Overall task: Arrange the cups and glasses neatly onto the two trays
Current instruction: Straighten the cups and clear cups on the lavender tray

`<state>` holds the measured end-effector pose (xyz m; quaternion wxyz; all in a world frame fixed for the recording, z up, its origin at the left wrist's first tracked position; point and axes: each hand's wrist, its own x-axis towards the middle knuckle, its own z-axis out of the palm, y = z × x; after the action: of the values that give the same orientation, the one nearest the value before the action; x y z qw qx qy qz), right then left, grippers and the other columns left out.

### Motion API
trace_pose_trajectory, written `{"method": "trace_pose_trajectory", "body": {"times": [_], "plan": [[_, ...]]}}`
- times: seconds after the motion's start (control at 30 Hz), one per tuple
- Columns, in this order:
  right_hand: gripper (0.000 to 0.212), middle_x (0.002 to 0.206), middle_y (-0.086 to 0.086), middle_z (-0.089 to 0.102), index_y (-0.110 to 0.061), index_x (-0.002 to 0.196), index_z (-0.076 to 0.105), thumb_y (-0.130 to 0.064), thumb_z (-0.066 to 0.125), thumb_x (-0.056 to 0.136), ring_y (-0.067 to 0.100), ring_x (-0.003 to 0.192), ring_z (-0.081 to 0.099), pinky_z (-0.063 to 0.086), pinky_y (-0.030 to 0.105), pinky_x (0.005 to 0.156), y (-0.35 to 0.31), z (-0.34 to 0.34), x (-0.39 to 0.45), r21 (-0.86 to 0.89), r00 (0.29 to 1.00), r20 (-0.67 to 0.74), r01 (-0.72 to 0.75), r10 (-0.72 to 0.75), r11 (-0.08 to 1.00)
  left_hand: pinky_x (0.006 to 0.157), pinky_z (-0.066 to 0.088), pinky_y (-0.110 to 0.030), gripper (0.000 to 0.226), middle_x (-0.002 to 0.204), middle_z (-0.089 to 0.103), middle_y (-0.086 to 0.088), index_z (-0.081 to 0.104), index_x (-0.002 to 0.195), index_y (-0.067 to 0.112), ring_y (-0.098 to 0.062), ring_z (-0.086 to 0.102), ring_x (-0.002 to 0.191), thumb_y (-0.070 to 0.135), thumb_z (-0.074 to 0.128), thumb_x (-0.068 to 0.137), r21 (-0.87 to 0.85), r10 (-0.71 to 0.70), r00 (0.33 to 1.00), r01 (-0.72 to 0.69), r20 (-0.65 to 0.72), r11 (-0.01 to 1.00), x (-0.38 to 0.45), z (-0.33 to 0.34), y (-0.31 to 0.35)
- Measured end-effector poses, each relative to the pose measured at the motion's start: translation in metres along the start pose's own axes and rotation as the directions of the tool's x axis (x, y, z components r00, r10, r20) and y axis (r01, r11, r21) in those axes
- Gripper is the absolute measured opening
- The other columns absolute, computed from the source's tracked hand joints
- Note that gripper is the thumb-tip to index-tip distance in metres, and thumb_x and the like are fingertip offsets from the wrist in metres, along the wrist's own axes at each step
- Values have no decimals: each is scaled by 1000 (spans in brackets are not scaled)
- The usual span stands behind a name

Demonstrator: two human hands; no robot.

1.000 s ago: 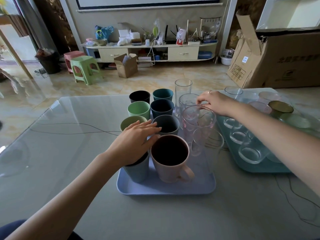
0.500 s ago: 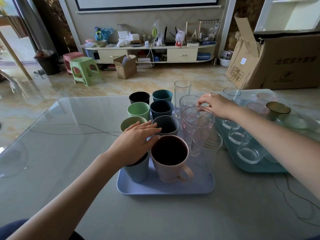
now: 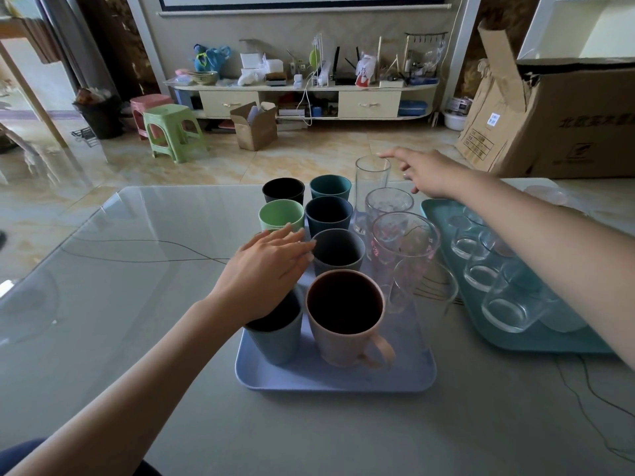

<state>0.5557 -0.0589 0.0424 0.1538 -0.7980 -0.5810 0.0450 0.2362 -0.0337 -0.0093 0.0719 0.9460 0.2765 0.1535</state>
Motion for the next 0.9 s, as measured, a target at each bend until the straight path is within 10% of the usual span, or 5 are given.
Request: {"method": "trace_pose_trajectory", "body": {"times": [0.27,0.9], "plan": [[18,113,5,67,-14,105,63,-13,49,94,17,85,55,39,27,76,-7,11,26,-78,999,-6,35,-35,996,117,19,-41,45,152,32,4,41,139,31,-17,19,144,42,26,98,-14,-242,968,242,-66,970,5,-1,-28],[17,110,3,68,-14,98,65,-13,49,94,25,98,59,41,30,75,2,7,20,-170,998,-44,45,-53,984,112,27,-40,43,150,37,3,42,139,29,-19,27,142,42,30,99,-26,-304,952,305,11,952,3,0,-23]]}}
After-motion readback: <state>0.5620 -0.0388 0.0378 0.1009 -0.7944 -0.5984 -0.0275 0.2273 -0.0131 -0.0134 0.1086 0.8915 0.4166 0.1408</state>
